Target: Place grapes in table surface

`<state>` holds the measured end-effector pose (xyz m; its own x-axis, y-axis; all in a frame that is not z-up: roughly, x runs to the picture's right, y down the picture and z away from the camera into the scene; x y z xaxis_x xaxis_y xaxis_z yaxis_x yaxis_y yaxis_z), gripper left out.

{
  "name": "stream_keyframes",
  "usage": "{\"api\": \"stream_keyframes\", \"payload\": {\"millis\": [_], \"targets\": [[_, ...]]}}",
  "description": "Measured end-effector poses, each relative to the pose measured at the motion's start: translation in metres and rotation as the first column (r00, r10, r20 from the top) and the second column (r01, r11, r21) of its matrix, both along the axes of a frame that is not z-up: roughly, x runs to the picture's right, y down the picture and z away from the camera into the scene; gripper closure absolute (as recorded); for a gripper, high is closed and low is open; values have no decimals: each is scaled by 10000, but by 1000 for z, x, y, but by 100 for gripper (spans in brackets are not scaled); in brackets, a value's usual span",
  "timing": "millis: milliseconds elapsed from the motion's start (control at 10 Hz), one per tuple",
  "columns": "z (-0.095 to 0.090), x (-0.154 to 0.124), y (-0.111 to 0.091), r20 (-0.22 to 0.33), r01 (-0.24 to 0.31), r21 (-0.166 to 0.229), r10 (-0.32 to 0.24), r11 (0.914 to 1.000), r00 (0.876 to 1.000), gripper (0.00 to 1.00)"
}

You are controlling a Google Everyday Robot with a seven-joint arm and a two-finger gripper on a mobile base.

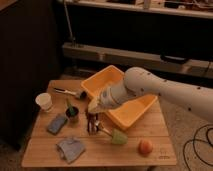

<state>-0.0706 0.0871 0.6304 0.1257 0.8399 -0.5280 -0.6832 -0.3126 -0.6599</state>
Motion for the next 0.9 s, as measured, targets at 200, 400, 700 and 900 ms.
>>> {"api": "stream_keyframes", "payload": {"millis": [200,400,700,900], "targets": [[-5,-27,3,506,486,135,-493,9987,9975,100],[-7,-47,5,846,841,301,-863,9960,9927,100],[-12,-67,14,1386,1304,703,-1391,9890,9805,100],[-16,-93,28,1743,1856,957,-2001,9779,9641,100]]}}
